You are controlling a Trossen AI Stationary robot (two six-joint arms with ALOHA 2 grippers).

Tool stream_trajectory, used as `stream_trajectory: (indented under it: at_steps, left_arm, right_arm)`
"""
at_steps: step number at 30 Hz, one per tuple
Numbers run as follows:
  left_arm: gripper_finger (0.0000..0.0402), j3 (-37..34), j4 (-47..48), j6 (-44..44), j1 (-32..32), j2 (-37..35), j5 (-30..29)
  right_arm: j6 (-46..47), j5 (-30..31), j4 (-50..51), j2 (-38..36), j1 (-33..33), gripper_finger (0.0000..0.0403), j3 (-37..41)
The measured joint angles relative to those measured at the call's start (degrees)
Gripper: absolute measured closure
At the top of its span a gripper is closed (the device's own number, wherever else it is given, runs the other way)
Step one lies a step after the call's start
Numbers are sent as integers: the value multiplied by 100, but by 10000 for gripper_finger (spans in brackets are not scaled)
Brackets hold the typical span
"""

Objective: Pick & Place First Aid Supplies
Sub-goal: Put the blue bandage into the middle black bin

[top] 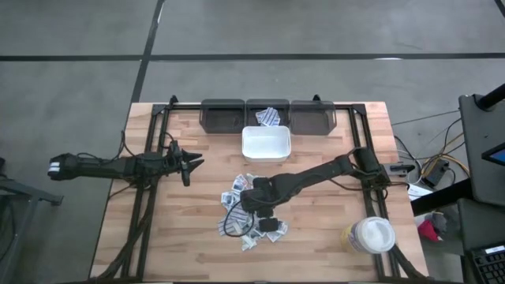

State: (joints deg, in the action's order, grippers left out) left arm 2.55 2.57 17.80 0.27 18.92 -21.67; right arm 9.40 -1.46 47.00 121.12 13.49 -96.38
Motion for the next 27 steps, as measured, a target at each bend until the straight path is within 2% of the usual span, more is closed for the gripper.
stream_trajectory:
  at_steps: [10, 15, 19, 27]
  left_arm:
    - [278, 0, -1, 0, 0, 0, -2]
    - [278, 0, -2, 0, 1, 0, -4]
    - [278, 0, -2, 0, 0, 0, -4]
    - [278, 0, -2, 0, 0, -2, -4]
  right_arm:
    - [2064, -144, 122, 1, -406, 271, 17]
    - [2450, -287, 120, 2, -499, 279, 28]
    - [2722, -783, 107, 2, -582, 287, 60]
    - [3243, -867, 57, 13, -590, 291, 398]
